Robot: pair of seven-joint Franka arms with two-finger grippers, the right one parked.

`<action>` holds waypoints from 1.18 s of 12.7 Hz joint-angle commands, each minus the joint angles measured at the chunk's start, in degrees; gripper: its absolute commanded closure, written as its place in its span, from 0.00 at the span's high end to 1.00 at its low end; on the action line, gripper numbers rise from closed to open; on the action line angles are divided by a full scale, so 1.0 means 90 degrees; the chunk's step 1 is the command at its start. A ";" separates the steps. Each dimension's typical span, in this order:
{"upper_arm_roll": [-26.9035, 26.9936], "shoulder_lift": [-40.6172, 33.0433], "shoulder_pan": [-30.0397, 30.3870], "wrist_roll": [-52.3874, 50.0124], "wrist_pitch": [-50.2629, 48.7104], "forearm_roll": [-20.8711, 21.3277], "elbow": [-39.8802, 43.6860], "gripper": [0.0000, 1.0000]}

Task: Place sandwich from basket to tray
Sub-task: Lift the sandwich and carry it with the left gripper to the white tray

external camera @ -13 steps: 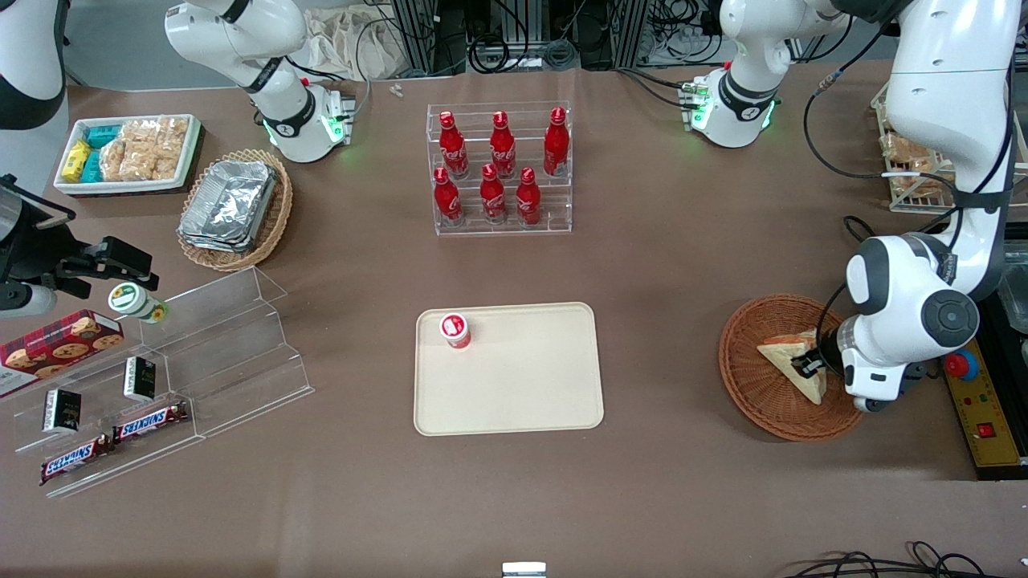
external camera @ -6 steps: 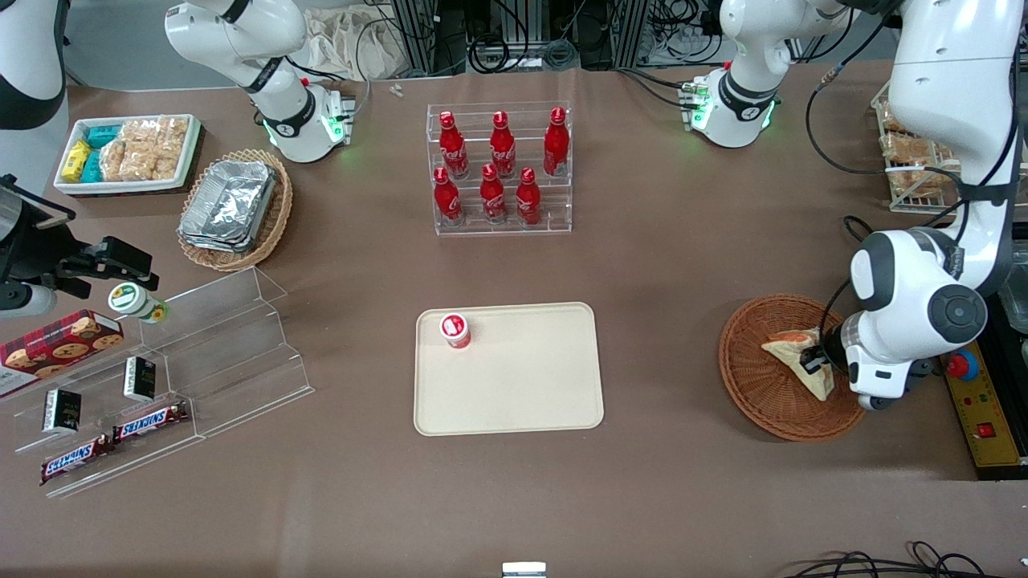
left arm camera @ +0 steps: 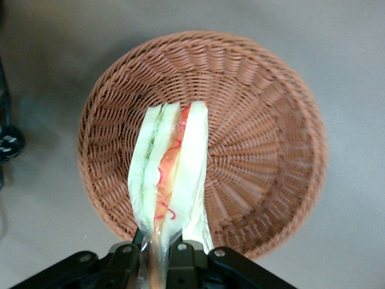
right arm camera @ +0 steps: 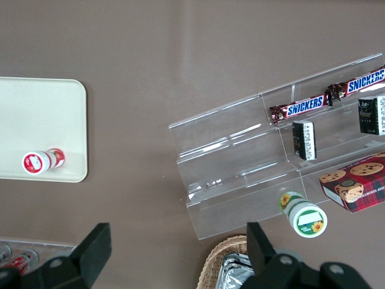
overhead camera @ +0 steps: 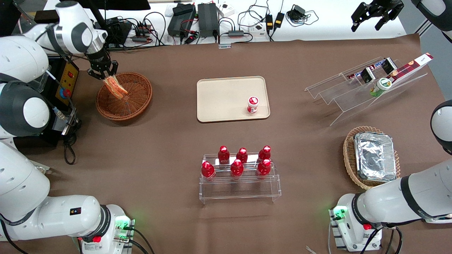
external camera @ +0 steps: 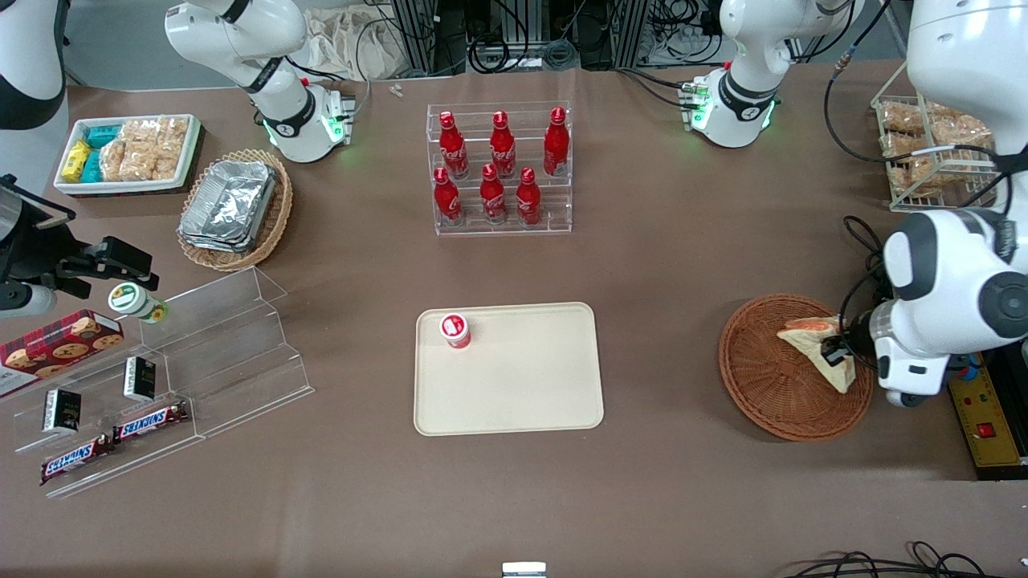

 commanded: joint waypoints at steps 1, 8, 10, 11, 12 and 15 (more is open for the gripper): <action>-0.0018 0.0245 -0.0335 -0.0046 -0.0877 0.0042 0.1185 0.00; -0.0008 0.0839 -0.2248 -0.0066 -0.1631 0.0090 0.2926 0.00; -0.0018 0.1229 -0.2620 -0.0056 -0.1524 0.0071 0.3131 0.00; -0.0008 0.1579 -0.2882 -0.0056 -0.1350 0.0080 0.3306 0.00; 0.0011 0.1998 -0.3127 -0.0104 -0.1077 0.0100 0.3472 0.00; 0.0021 0.2733 -0.3539 -0.0309 -0.0470 0.0139 0.3513 0.00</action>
